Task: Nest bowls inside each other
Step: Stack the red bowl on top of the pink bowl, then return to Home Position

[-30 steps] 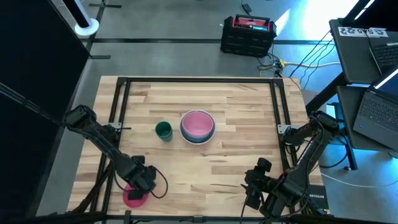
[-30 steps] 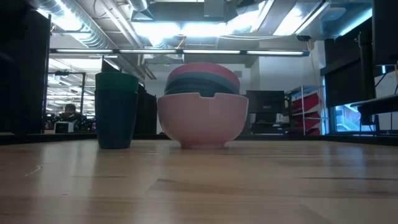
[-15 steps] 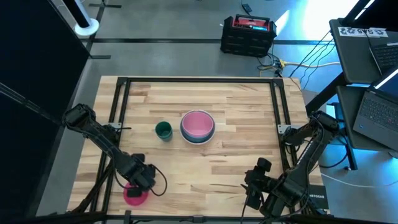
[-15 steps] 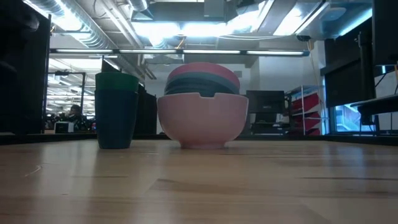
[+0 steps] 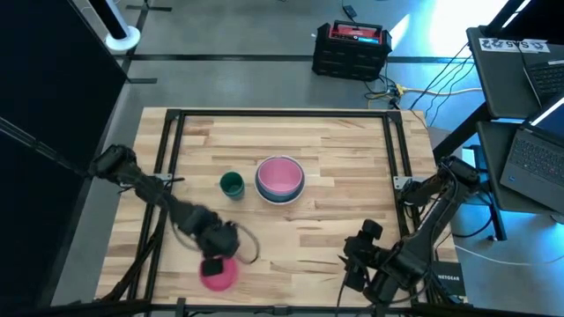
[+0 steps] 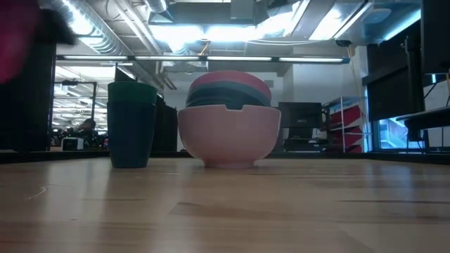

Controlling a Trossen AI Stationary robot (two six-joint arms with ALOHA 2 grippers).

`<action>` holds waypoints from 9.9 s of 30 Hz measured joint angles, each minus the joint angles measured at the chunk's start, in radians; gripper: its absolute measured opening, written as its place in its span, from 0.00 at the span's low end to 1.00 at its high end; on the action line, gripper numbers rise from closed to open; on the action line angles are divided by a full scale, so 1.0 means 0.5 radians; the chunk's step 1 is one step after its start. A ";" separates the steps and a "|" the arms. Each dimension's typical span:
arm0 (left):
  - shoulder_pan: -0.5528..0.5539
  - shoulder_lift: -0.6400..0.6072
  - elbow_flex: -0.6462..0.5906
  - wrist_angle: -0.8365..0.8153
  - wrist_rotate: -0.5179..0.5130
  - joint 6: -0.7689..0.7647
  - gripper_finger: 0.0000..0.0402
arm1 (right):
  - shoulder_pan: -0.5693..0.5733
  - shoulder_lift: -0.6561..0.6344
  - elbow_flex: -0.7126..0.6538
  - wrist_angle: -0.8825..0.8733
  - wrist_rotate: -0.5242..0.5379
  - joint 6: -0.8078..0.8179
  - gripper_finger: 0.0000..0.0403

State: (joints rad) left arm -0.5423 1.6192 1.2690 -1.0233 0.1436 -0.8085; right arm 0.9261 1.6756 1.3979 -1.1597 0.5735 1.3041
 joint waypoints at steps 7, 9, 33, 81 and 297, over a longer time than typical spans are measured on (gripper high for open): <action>0.586 0.037 0.657 -0.303 -0.201 0.202 0.00 | -0.081 0.000 0.000 0.019 0.022 -0.033 0.55; 0.744 0.041 0.722 -0.345 -0.210 0.296 0.00 | -0.082 0.000 0.000 0.025 0.024 -0.007 0.55; 1.494 0.399 0.999 -0.411 0.030 1.119 0.00 | -0.086 -0.001 -0.002 0.059 0.019 0.188 0.55; 0.888 -0.111 1.008 -0.276 -0.096 1.475 0.00 | -0.723 -0.117 -0.008 0.486 -0.153 -1.185 0.01; 1.165 -3.182 -2.522 2.058 -0.289 1.512 0.00 | -1.630 -3.307 -2.777 2.328 -1.134 -2.358 0.00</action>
State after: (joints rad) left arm 0.0402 0.0280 0.0082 0.0059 -0.0010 -0.0524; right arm 0.1111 0.0223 0.0093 0.0044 0.0067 0.1249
